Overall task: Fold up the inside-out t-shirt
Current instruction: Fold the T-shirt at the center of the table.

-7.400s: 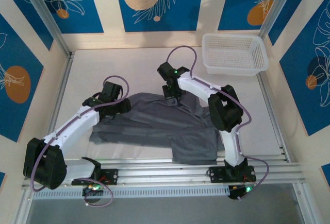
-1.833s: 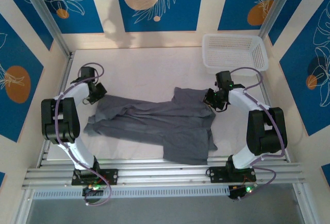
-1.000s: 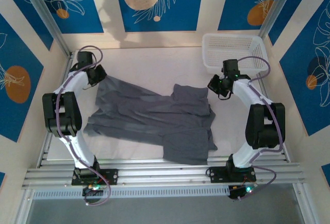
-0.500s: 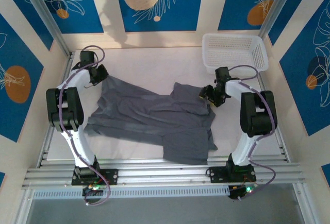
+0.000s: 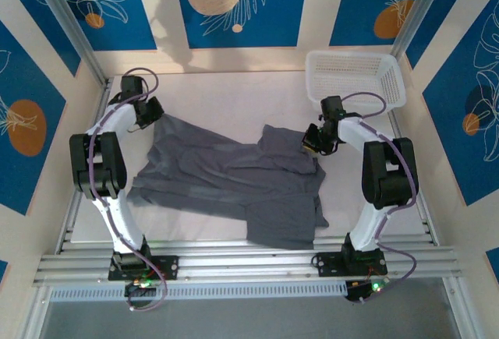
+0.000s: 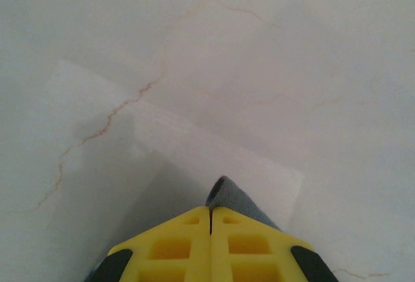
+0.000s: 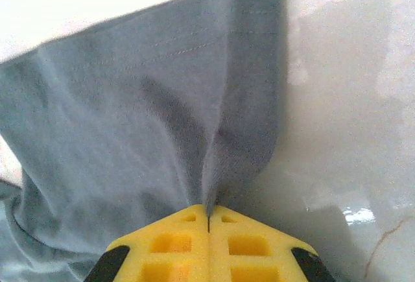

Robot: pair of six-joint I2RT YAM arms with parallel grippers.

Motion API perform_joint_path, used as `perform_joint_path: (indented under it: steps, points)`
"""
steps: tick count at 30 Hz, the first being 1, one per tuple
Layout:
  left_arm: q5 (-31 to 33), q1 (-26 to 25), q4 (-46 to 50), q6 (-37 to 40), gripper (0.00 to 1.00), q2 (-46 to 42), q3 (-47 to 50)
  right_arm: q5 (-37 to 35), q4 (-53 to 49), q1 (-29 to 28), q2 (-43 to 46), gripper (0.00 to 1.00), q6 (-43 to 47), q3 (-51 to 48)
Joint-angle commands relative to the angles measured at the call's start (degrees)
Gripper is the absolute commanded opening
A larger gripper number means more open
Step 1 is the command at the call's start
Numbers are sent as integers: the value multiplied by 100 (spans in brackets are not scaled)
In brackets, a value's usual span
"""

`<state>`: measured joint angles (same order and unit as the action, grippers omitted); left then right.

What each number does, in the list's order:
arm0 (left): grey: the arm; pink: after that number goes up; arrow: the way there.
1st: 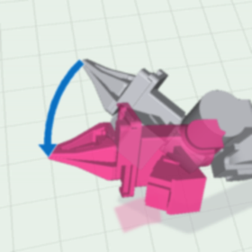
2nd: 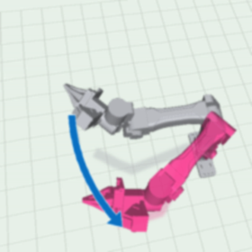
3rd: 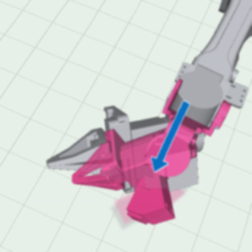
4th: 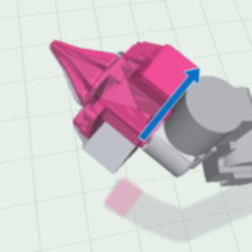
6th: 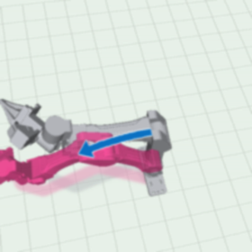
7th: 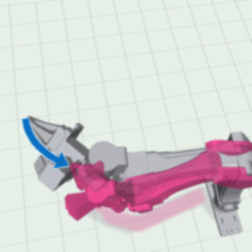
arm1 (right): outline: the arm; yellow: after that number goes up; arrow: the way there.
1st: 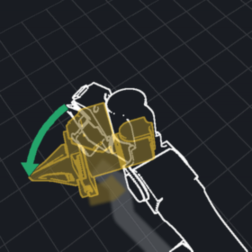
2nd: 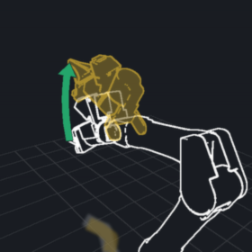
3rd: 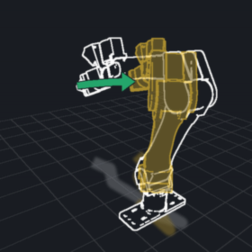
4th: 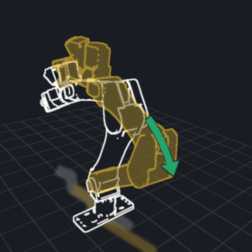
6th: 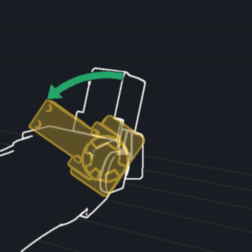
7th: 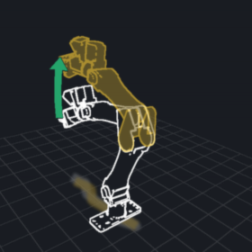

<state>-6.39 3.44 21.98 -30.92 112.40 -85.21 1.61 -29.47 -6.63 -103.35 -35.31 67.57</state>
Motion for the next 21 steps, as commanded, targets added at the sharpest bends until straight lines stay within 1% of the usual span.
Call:
perform_joint_path:
  steps: [1,4,7,11,17,21]
  points:
    - [28,-30,107,33,0,55,-273,184,-120,-2,-110,0,11,183]
    - [89,-18,209,64,0,114,-522,67,-260,9,-61,0,91,490]
    - [129,20,387,85,0,127,-836,-23,-386,73,173,0,177,869]
    - [127,33,431,69,0,95,-988,-32,-148,200,523,0,106,995]
    - [24,27,374,-18,0,146,-800,180,-67,175,250,0,110,1062]
    - [152,35,446,34,0,133,-793,288,-221,173,161,0,180,1254]
